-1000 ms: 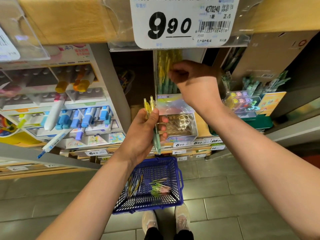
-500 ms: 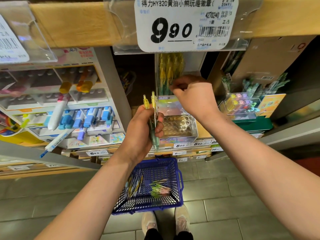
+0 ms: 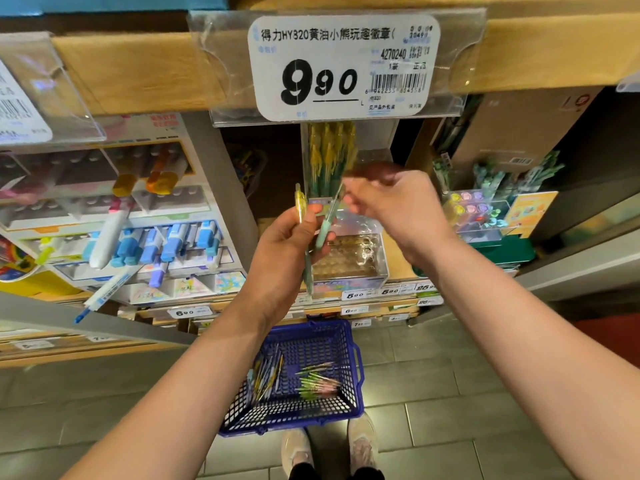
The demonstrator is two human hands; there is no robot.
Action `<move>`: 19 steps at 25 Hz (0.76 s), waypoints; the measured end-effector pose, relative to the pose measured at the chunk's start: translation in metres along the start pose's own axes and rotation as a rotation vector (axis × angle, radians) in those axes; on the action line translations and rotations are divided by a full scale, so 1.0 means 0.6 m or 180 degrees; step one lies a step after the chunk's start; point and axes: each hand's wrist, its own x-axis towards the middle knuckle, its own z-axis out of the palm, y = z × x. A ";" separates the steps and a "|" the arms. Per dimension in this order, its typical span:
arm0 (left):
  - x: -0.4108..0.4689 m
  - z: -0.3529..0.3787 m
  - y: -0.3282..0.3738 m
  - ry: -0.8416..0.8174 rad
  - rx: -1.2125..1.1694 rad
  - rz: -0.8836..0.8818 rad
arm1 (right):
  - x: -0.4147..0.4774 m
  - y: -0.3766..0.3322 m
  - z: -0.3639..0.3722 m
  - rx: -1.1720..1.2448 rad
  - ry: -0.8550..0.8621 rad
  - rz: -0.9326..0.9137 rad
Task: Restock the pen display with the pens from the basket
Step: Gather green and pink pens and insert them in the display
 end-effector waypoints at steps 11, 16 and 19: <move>0.009 -0.008 0.004 0.0215 -0.0177 -0.0171 | 0.028 -0.032 -0.004 -0.1803 0.0854 -0.1786; 0.002 -0.004 0.005 0.0109 -0.0323 -0.0025 | 0.037 -0.011 0.014 -0.2521 0.0599 -0.1737; -0.005 -0.005 0.004 -0.0046 -0.0196 0.0065 | 0.044 -0.010 0.019 -0.2842 0.0599 -0.1621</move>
